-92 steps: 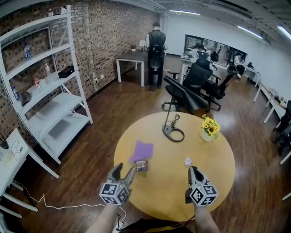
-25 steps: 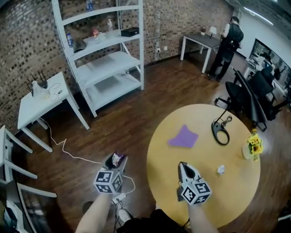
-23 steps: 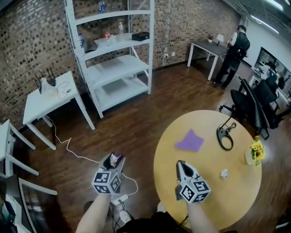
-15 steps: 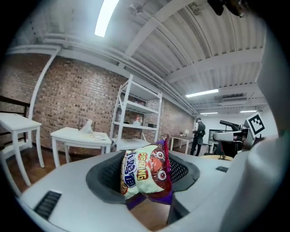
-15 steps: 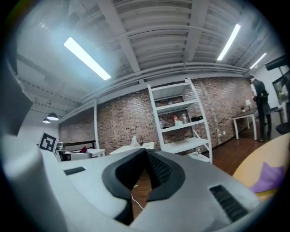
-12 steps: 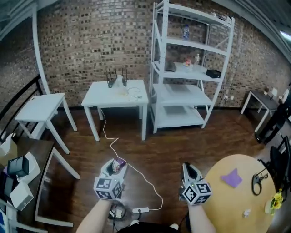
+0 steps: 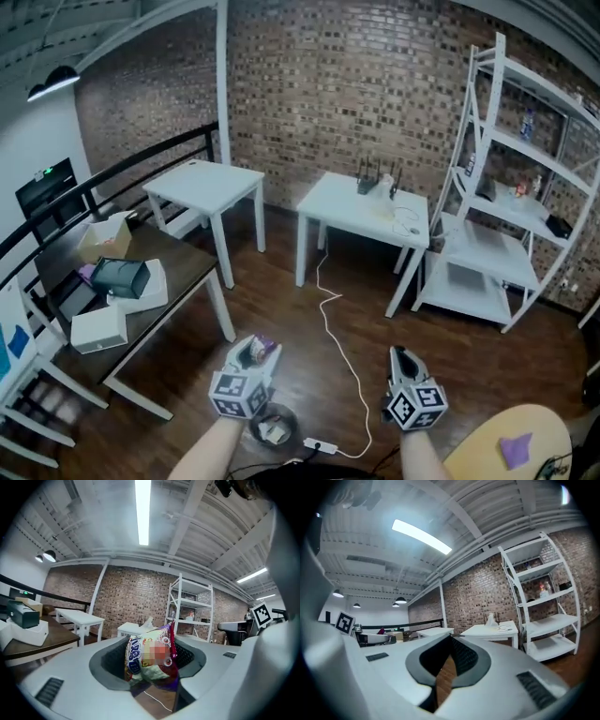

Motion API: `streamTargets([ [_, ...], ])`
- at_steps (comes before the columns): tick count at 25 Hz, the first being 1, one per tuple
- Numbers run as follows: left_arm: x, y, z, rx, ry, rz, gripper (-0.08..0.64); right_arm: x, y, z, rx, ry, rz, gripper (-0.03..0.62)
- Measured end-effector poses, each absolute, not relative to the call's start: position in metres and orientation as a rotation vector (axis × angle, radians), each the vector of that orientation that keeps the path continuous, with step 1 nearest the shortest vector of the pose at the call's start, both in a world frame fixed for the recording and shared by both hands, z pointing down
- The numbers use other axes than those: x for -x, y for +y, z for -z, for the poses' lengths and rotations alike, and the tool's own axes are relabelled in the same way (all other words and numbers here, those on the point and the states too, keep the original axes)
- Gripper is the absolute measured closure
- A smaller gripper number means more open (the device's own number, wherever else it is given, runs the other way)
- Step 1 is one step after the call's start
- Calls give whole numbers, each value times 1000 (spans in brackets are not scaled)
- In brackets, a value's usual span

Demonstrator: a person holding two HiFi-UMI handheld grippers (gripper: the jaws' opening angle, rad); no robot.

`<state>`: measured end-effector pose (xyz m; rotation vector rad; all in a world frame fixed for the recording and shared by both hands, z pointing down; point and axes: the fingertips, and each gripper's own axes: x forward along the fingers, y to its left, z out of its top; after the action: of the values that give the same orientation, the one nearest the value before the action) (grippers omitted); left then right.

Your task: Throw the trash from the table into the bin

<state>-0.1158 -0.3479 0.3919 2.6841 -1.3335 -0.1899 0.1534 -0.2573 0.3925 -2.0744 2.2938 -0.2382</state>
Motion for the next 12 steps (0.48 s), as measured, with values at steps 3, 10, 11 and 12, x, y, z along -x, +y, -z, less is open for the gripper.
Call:
streamTargets([
  [3, 148, -345, -405, -2621, -1424, 172, 327, -127, -279, -398, 1996, 2388, 249, 588],
  [10, 182, -336, -438, -2500, -1526, 102, 327, -90, -302, -435, 1878, 2529, 374, 588],
  [11, 182, -334, -445, -2487, -1525, 87, 327, -88, -302, -441, 1874, 2540, 396, 588],
  [12, 182, -333, -452, -2475, -1521, 72, 327, -86, -302, -449, 1871, 2550, 421, 588],
])
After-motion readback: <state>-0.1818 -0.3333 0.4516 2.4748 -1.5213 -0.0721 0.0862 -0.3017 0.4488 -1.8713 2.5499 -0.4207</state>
